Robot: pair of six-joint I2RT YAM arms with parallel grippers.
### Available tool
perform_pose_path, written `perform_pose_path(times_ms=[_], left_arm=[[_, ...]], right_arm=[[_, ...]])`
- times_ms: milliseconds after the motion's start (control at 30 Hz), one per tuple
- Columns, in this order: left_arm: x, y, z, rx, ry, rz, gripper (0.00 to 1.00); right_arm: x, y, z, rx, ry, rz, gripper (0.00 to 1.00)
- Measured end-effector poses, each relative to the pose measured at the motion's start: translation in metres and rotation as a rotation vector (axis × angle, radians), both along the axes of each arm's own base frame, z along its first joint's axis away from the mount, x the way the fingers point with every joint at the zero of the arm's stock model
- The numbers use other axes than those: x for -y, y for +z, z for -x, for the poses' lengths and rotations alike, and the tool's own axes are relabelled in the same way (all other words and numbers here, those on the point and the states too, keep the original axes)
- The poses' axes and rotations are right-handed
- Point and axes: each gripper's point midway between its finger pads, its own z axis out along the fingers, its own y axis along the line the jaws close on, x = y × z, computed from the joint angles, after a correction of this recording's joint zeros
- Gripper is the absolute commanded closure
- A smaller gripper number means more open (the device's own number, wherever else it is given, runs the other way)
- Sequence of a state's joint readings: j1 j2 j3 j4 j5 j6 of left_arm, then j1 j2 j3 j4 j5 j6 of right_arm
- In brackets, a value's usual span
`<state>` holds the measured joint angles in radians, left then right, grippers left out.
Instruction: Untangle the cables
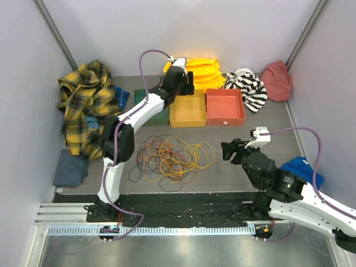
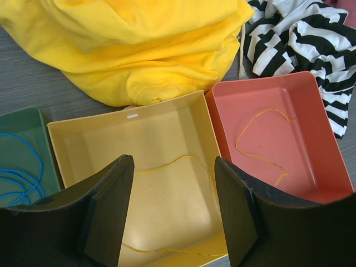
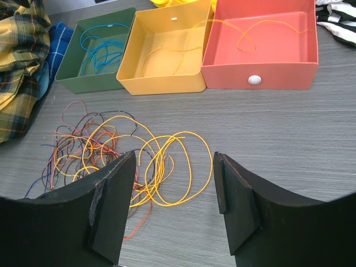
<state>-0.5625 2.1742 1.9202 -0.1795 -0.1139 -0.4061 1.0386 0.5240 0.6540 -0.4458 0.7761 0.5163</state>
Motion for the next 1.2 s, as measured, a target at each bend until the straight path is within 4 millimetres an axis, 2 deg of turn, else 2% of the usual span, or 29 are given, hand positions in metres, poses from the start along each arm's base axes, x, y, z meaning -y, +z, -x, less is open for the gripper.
perform_pose_path(times_ms=[100, 133, 200, 233, 333, 467, 567, 667, 767, 867, 1067, 1100, 1167, 1200], left_arm=[[-0.005, 0.014, 0.004, 0.019, 0.003, -0.003, 0.30], [-0.005, 0.019, 0.005, 0.027, 0.002, 0.001, 0.24], [-0.004, 0.026, 0.006, 0.036, -0.008, 0.012, 0.17], [-0.001, 0.028, 0.007, 0.038, -0.020, 0.022, 0.00], [0.011, 0.030, 0.013, 0.037, -0.070, 0.031, 0.00], [0.039, 0.035, 0.022, 0.049, -0.167, 0.028, 0.00], [0.061, 0.032, 0.042, 0.057, -0.257, -0.009, 0.00], [0.078, 0.017, 0.061, 0.070, -0.356, -0.079, 0.01], [0.089, -0.009, 0.084, 0.060, -0.462, -0.180, 0.03], [0.094, -0.027, 0.095, 0.055, -0.522, -0.257, 0.05], [0.098, -0.052, 0.081, 0.049, -0.545, -0.347, 0.17], [0.098, -0.057, 0.078, 0.045, -0.543, -0.357, 0.26], [0.094, -0.069, 0.074, 0.026, -0.536, -0.378, 0.34], [0.093, -0.074, 0.072, 0.019, -0.533, -0.389, 0.44]], right_arm=[[0.000, 0.000, 0.000, -0.001, -0.003, -0.007, 0.34], [0.000, 0.001, 0.000, -0.001, -0.007, -0.009, 0.34], [0.001, 0.001, 0.000, 0.000, -0.011, -0.012, 0.34], [0.001, 0.001, 0.000, 0.001, -0.013, -0.013, 0.34], [0.002, 0.001, -0.001, 0.001, -0.018, -0.015, 0.34], [0.002, 0.000, -0.001, -0.002, -0.021, -0.017, 0.34], [0.002, 0.000, -0.001, -0.004, -0.024, -0.019, 0.34], [0.002, -0.001, -0.001, -0.007, -0.026, -0.018, 0.34], [0.001, -0.002, -0.002, -0.011, -0.029, -0.014, 0.34], [0.001, -0.004, -0.002, -0.014, -0.030, -0.010, 0.34], [0.000, -0.005, -0.003, -0.017, -0.030, -0.005, 0.34], [0.000, -0.005, -0.003, -0.017, -0.030, -0.004, 0.34], [0.000, -0.005, -0.003, -0.017, -0.030, -0.004, 0.34], [0.000, -0.005, -0.003, -0.017, -0.030, -0.004, 0.35]])
